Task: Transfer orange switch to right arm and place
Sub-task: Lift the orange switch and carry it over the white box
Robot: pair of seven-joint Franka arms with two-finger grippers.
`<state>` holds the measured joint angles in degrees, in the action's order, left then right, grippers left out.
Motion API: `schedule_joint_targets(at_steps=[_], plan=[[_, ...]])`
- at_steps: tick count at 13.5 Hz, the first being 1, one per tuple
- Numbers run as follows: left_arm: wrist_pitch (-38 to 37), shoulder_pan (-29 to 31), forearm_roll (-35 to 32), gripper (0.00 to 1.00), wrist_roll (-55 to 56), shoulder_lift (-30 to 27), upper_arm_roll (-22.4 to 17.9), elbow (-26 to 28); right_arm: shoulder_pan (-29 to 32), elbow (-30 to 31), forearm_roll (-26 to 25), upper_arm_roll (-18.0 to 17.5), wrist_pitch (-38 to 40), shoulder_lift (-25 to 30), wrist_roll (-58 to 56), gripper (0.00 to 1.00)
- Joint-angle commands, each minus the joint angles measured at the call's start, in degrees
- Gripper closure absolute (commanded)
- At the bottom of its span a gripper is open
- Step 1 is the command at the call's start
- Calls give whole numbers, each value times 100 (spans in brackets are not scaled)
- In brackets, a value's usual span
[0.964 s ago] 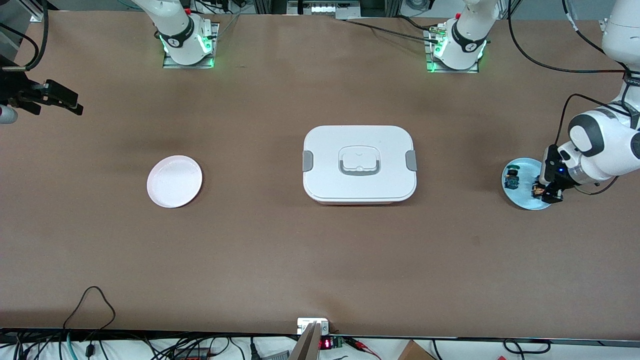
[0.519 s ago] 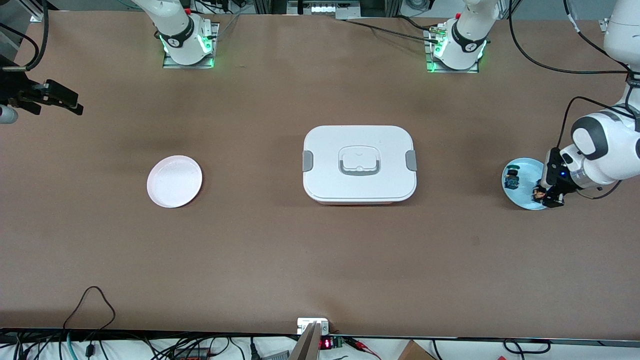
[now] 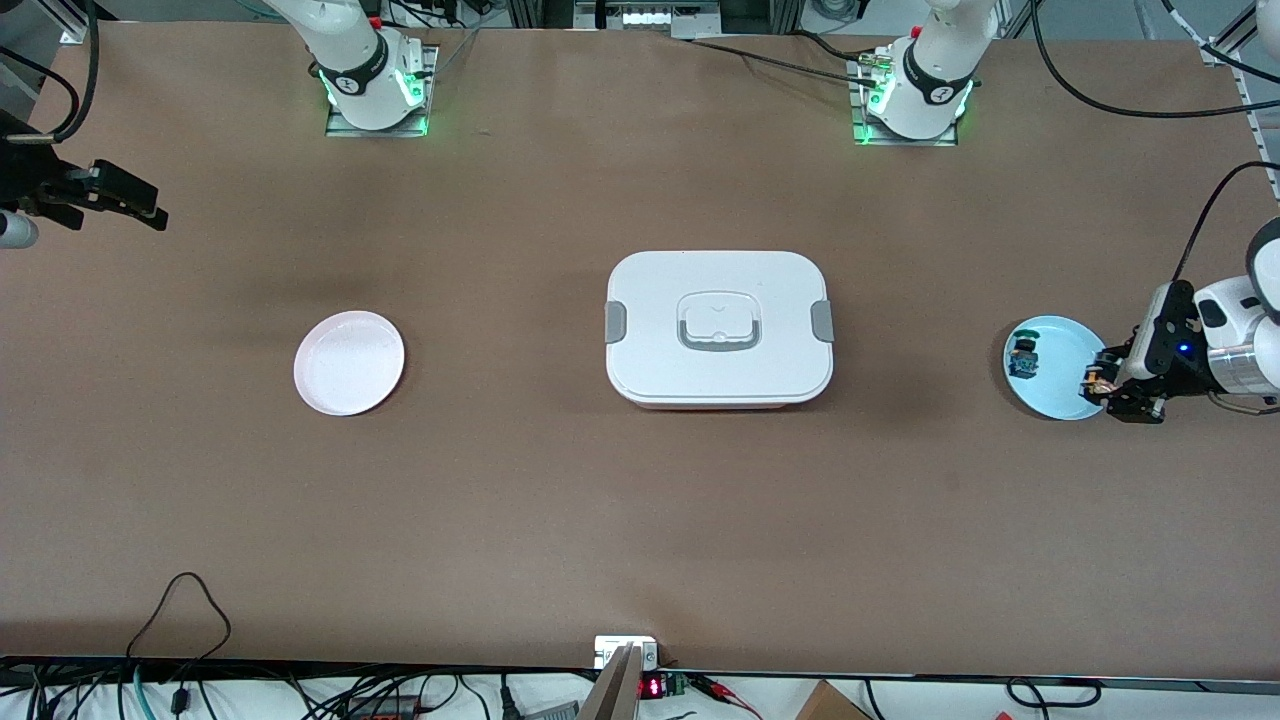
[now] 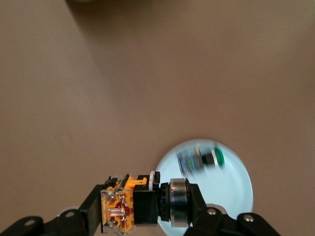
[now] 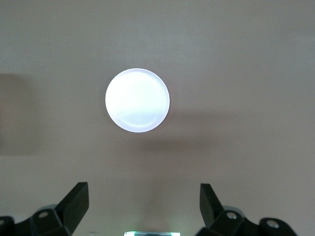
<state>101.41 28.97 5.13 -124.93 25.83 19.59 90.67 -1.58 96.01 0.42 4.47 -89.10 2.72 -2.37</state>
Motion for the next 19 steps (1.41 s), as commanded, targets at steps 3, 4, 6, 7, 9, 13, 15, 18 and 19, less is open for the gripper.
schedule_joint_targets(at_steps=[3, 4, 6, 7, 9, 13, 15, 18, 19], plan=[[-1070, 29, 2350, 100, 697, 115, 482, -111, 26, -64, -6, -43, 94, 9, 52, 0], [-1193, 55, 2691, 100, 724, 168, 728, -33, 26, -64, -6, -43, 86, 9, 52, 0], [-1378, 21, 3884, 100, 777, 194, 958, 256, 26, -64, 2, -43, 94, 9, 70, 0], [-1370, 29, 4421, 100, 804, 186, 1151, 432, 43, -73, 2, -34, 86, 0, 52, 0], [-1152, 38, 5546, 100, 813, 98, 1608, 775, 26, -64, -33, -42, 86, 9, 26, 0], [-19, 64, 7076, 100, 804, -25, 2635, 1434, -44, -65, 55, -43, 165, -175, -53, 0], [744, 82, 7798, 100, 804, -288, 3207, 1707, -79, -73, 256, -43, 270, -202, -211, 0], [1573, 91, 8170, 100, 804, -474, 3727, 1796, -88, -73, 1256, -43, 427, -211, -212, 0], [1601, 91, 8214, 100, 804, -474, 3763, 1831, -80, -73, 1755, -43, 446, -307, -220, 0]])
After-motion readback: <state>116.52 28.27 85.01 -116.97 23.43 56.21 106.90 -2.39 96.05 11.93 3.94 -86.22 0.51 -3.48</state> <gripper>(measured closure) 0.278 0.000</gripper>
